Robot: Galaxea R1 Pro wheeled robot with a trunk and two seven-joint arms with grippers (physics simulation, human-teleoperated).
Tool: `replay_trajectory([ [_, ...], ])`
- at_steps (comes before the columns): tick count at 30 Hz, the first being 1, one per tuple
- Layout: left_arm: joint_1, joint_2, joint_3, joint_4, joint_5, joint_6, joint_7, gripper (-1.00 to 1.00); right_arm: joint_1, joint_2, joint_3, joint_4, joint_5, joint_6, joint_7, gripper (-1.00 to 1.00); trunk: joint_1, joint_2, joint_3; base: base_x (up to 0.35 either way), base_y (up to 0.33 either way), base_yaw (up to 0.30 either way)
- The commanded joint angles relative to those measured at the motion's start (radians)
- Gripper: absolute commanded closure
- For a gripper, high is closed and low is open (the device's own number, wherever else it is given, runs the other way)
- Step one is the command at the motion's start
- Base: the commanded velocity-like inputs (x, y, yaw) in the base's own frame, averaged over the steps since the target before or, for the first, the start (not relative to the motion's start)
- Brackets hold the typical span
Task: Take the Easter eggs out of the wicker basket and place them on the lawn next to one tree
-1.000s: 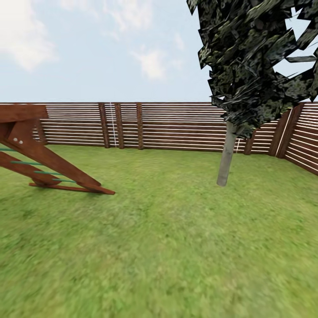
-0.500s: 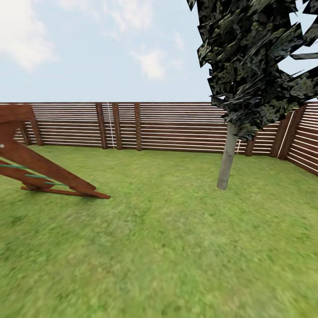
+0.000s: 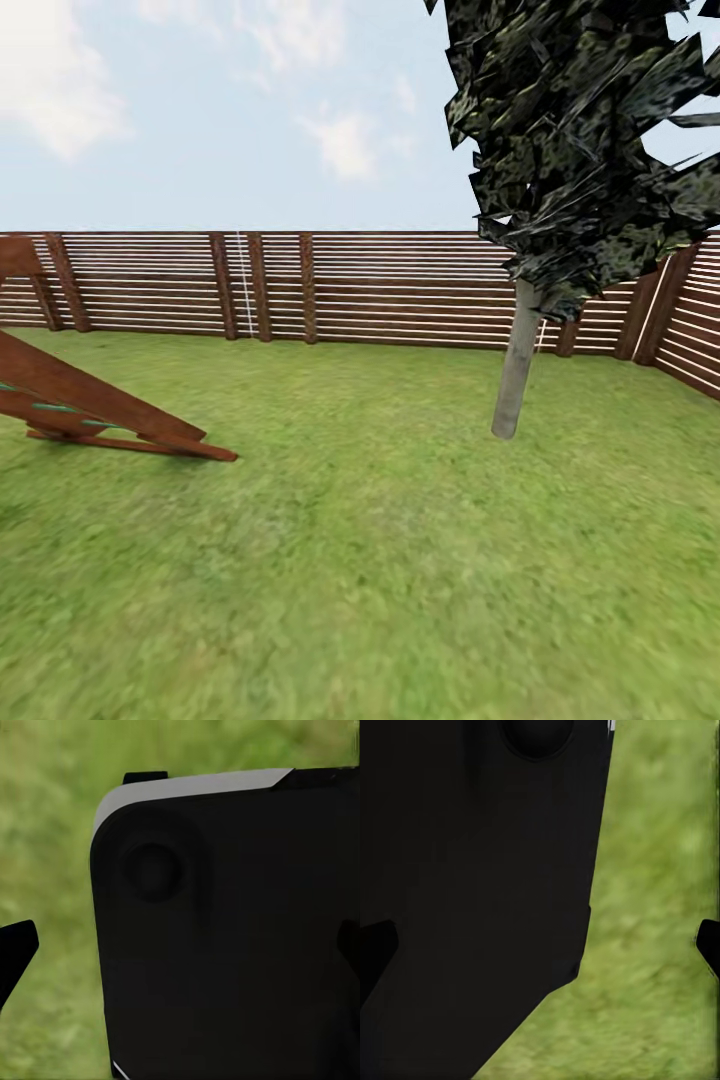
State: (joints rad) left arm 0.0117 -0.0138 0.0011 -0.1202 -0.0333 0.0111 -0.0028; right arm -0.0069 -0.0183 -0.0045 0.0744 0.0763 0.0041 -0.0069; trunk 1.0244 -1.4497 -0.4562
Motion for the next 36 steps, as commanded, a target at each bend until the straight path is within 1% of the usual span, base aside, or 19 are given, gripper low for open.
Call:
replay_trajectory([
  [1, 0.001, 0.0, 0.0, -0.003, -0.004, 0.001, 0.0, -1.0, -0.001, 0.0, -0.001, 0.001, 0.008, 0.0, -0.001, -1.0, 0.001, 0.0, -0.001, 0.313, -0.12, 0.0],
  [8, 0.001, 0.0, 0.0, -0.003, -0.004, 0.001, 0.0, -1.0, -0.001, 0.0, -0.001, 0.001, 0.008, 0.001, -0.001, -1.0, 0.001, 0.0, -0.001, 0.313, -0.12, 0.01],
  [18, 0.001, 0.0, 0.0, -0.002, -0.004, 0.001, 0.0, -1.0, -0.001, 0.0, -0.002, 0.001, 0.008, 0.0, -0.001, -1.0, 0.001, 0.0, -0.001, 0.312, -0.123, 0.165],
  [36, 0.001, 0.0, 0.0, -0.001, -0.004, 0.001, 0.0, -1.0, -0.001, 0.0, -0.002, 0.001, 0.008, 0.0, -0.001, -1.0, 0.001, 0.0, -0.001, 0.31, -0.127, 0.006],
])
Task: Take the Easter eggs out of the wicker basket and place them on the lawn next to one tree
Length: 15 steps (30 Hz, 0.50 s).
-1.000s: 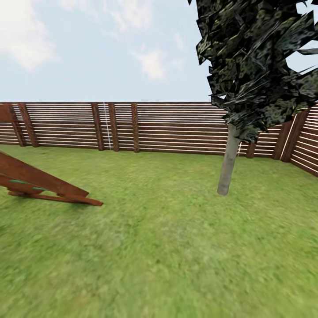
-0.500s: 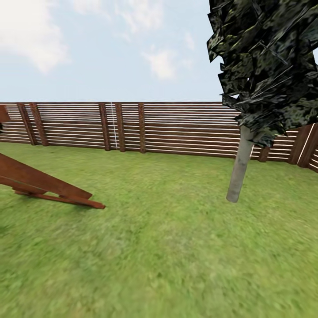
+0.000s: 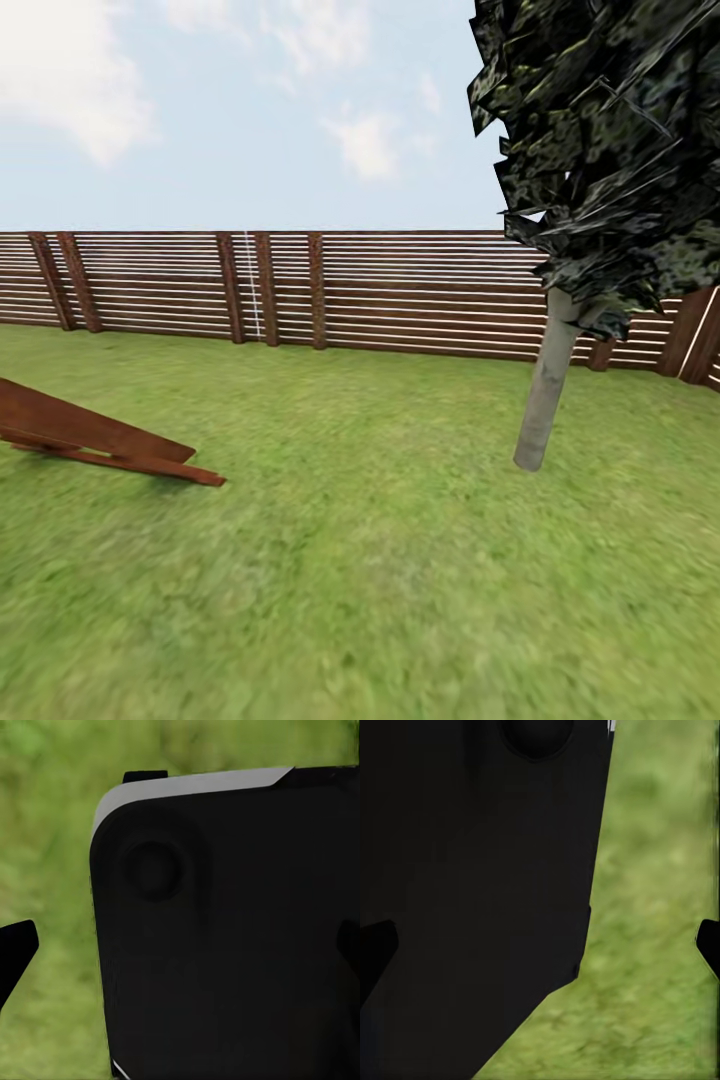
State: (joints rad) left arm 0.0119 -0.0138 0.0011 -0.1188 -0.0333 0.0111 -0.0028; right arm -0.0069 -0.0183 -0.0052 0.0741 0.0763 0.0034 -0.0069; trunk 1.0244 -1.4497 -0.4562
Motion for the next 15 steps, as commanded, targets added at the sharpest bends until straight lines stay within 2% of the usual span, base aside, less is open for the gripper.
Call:
replay_trajectory([
  [1, 0.001, 0.0, 0.0, -0.002, -0.004, 0.001, 0.0, -1.0, -0.001, 0.0, -0.001, 0.002, 0.008, 0.0, -0.001, -1.0, 0.001, 0.0, -0.001, 0.31, -0.128, 0.0],
  [9, 0.001, 0.0, 0.0, -0.002, -0.004, 0.001, 0.0, -1.0, -0.001, 0.0, 0.0, 0.002, 0.008, 0.0, -0.001, -1.0, 0.001, 0.0, -0.001, 0.309, -0.128, 0.003],
  [15, 0.0, 0.0, 0.0, -0.002, -0.004, 0.001, 0.0, -1.0, -0.001, 0.0, -0.001, 0.002, 0.008, 0.0, -0.001, -1.0, 0.001, 0.0, -0.001, 0.309, -0.13, 0.15],
])
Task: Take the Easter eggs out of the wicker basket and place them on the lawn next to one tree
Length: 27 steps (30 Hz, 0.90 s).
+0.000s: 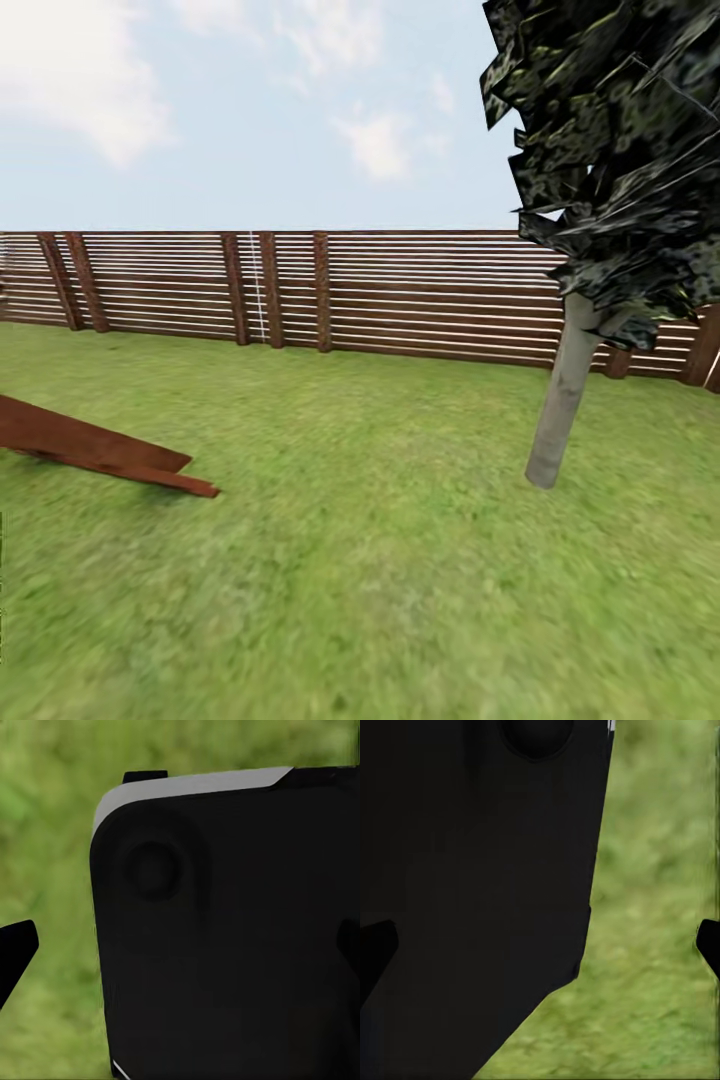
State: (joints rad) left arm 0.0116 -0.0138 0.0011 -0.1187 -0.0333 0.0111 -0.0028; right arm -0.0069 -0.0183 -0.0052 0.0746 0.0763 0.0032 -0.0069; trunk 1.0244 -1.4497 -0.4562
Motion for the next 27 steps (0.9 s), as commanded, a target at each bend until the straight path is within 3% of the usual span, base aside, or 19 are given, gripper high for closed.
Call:
replay_trajectory([
  [1, 0.001, 0.0, 0.0, -0.003, -0.004, 0.001, 0.0, -1.0, -0.001, 0.0, -0.001, 0.001, 0.008, 0.0, -0.001, -1.0, 0.001, 0.0, -0.001, 0.309, -0.131, 0.131],
  [27, 0.001, 0.0, 0.0, -0.003, -0.004, 0.001, 0.0, -1.0, -0.001, 0.0, 0.0, 0.001, 0.008, 0.0, -0.001, -1.0, 0.001, 0.0, -0.001, 0.308, -0.134, 0.038],
])
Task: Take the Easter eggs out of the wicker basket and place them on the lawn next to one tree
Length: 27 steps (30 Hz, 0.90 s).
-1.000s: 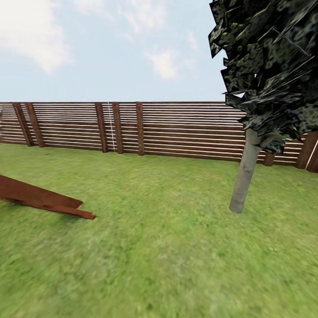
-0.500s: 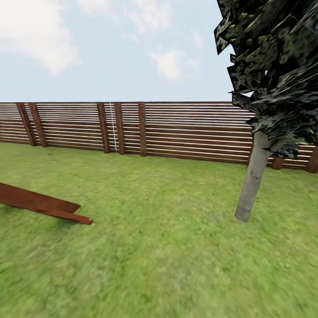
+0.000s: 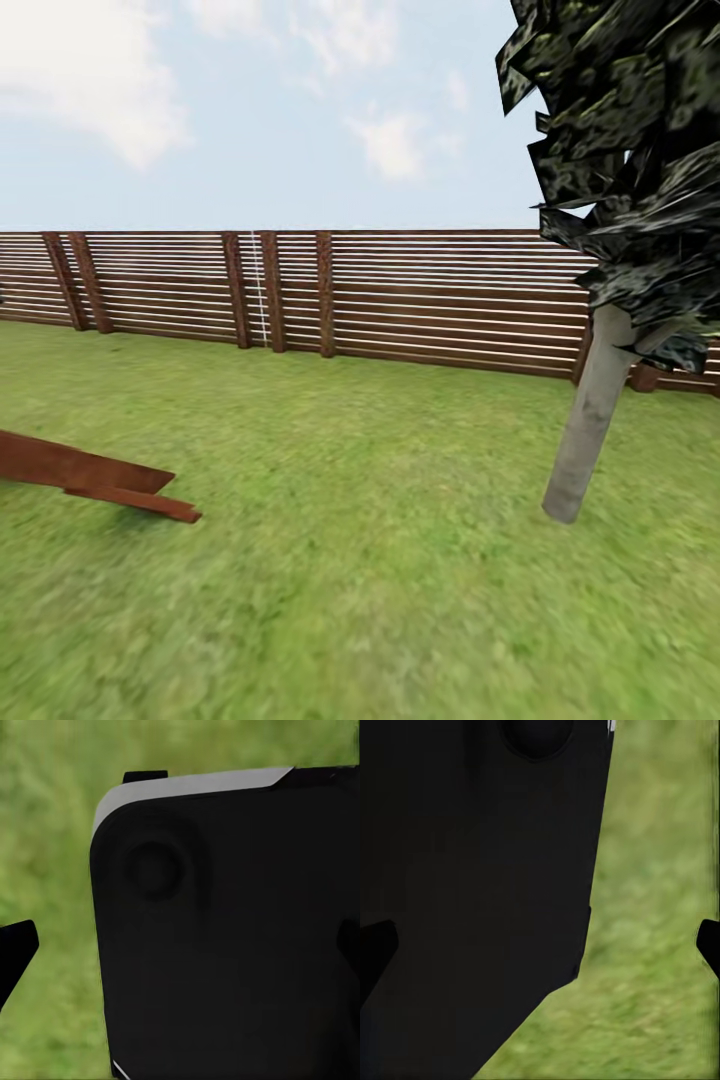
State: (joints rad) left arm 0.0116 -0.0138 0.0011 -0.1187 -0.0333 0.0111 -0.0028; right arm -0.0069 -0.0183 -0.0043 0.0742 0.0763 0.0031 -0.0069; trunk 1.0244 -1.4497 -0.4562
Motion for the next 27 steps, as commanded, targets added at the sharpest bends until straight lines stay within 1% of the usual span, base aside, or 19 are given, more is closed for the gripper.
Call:
replay_trajectory([
  [1, 0.001, 0.0, 0.0, -0.003, -0.004, 0.001, 0.0, -1.0, -0.001, 0.0, -0.001, 0.001, 0.008, 0.0, -0.001, -1.0, 0.001, 0.0, -0.001, 0.308, -0.137, 0.001],
  [6, 0.001, 0.0, 0.0, -0.003, -0.004, 0.001, 0.0, -1.0, -0.001, 0.0, -0.002, 0.001, 0.008, 0.0, -0.001, -1.0, 0.001, 0.0, -0.001, 0.308, -0.138, 0.031],
  [16, 0.001, 0.0, 0.0, -0.003, -0.004, 0.001, 0.0, -1.0, -0.001, 0.0, -0.002, 0.002, 0.008, 0.0, -0.001, -1.0, 0.001, 0.0, -0.001, 0.306, -0.141, 0.166],
  [21, 0.001, 0.0, 0.0, -0.003, -0.004, 0.001, 0.0, -1.0, -0.001, 0.0, -0.002, 0.002, 0.008, 0.001, 0.0, -1.0, 0.001, 0.0, -0.001, 0.306, -0.142, 0.023],
  [27, 0.001, 0.0, 0.0, -0.003, -0.004, 0.001, 0.0, -1.0, -0.001, 0.0, -0.002, 0.002, 0.008, -0.001, -0.001, -1.0, 0.001, 0.0, -0.001, 0.305, -0.142, 0.236],
])
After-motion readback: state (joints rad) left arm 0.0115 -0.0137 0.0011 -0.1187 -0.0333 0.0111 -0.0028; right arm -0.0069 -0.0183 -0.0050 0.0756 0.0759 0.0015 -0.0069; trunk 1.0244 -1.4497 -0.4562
